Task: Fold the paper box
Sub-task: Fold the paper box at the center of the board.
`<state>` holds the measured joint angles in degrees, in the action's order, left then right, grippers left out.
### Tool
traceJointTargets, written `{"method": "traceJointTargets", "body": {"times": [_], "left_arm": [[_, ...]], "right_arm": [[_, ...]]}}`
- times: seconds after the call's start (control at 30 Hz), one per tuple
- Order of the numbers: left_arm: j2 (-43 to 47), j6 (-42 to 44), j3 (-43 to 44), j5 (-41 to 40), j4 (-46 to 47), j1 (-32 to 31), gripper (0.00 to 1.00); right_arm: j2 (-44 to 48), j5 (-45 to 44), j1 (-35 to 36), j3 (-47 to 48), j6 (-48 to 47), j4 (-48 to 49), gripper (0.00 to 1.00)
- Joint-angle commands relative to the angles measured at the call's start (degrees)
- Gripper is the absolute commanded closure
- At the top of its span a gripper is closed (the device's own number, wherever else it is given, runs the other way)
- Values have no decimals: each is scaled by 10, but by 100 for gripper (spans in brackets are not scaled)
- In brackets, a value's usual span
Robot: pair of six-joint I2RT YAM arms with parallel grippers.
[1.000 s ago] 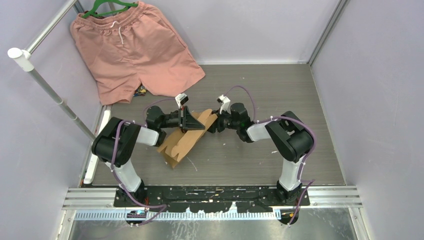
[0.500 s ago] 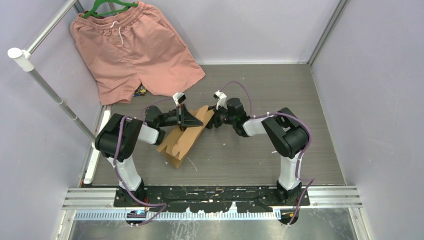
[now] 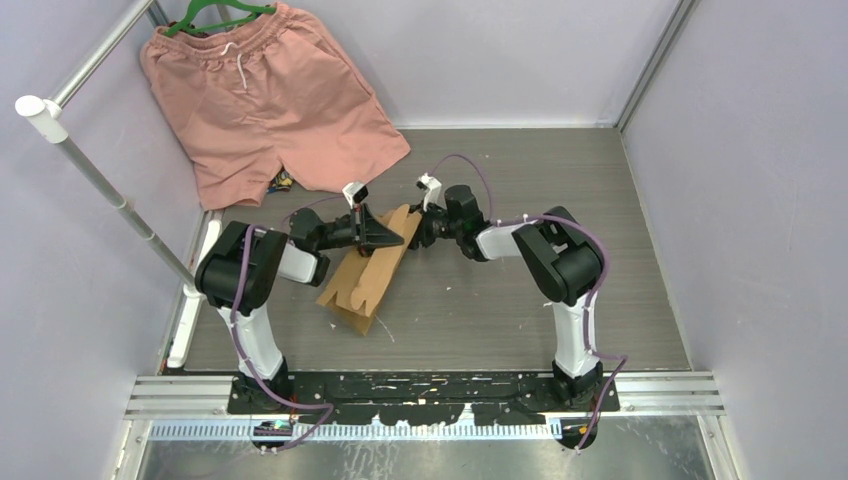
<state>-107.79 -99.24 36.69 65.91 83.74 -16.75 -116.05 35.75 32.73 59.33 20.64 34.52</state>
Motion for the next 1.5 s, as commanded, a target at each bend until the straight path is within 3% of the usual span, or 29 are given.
{"method": "traceJointTargets", "body": {"times": [0.0,0.1,0.2,0.43,0.83,1.47], "left_arm": [[-26,8,15,-43,-17,-3,85],[-28,6,16,-42,-17,-2,85],[-30,5,18,-41,-17,-1,85],[-27,-4,25,-39,-17,0,84],[-30,-32,71,-42,-17,5,79],[-57,-58,151,-50,-17,39,75]], "right_arm": [[-7,63,31,41,-38,52,53],[-17,66,31,50,-37,51,55],[-28,60,33,64,-42,32,66],[-20,10,37,59,-58,-12,78],[74,-66,38,-9,-63,-129,88],[204,-246,61,8,-58,-563,92]]}}
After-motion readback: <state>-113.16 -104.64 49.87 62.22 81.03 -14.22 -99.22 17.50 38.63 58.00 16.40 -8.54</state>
